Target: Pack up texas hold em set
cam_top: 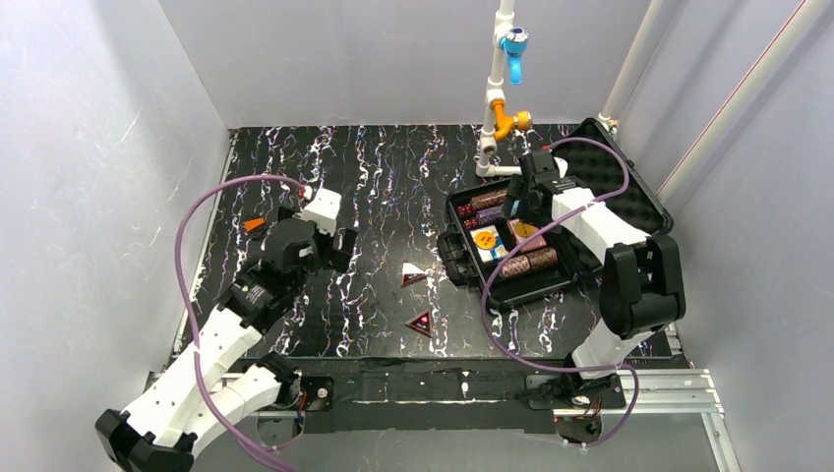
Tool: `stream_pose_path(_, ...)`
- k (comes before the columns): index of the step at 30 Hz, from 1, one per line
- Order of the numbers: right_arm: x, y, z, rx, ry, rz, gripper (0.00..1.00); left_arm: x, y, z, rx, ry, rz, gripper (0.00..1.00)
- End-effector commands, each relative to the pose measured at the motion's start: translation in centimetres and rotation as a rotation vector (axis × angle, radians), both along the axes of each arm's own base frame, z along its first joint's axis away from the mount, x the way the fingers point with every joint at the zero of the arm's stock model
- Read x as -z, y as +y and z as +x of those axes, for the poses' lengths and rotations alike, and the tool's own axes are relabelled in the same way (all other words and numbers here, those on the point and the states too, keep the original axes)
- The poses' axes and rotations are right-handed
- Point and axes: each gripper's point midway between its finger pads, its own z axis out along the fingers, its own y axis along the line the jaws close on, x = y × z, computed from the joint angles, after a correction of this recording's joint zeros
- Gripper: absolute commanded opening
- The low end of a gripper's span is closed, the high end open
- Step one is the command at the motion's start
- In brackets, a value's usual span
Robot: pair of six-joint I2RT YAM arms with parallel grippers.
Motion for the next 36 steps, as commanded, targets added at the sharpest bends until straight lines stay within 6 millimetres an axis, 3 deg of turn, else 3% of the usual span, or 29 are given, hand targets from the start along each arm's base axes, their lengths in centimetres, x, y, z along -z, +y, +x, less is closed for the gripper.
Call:
stream_pose_path(1,-3.2,2.5,-0.4,-0.067,-0.086,0.014,0.98,0.2,-2.3,0.0,0.048,0.089,-0.077,0.98)
stream_pose_path(6,-4.3,4.8,-1.6,-0.125,-0.107,0.041,0.98,1.9,-4.7,0.3,0.035,0.238,-0.172,0.98)
stream_pose_path(12,-5.1,6.1,-2.3,-0.162,-0.126,0.071,0.98,6.1,-7.6,0.0,0.01,0.431,-0.227,0.96)
stream_pose_path(16,-6.5,5.9,-2.3,-0.149,-0.163,0.08,0.98,8.0,-9.5,-0.4,0.002,0.496,-0.207,0.94)
stream_pose_path(24,-11.7,4.0,-2.5,0.006,-0.334,0.124,0.98,11.2,-12.8,-0.1,-0.012,0.55,-0.167,0.9)
stream_pose_path(30,-12.8,2.0,-2.6,0.09,-0.35,0.022,0.98,13.3,-15.3,0.5,-0.018,0.578,-0.136,0.87)
stream_pose_path(36,-12.4,3.0,-3.5,0.07,-0.353,-0.004,0.98,15.7,-17.1,0.7,-0.032,0.616,-0.095,0.86)
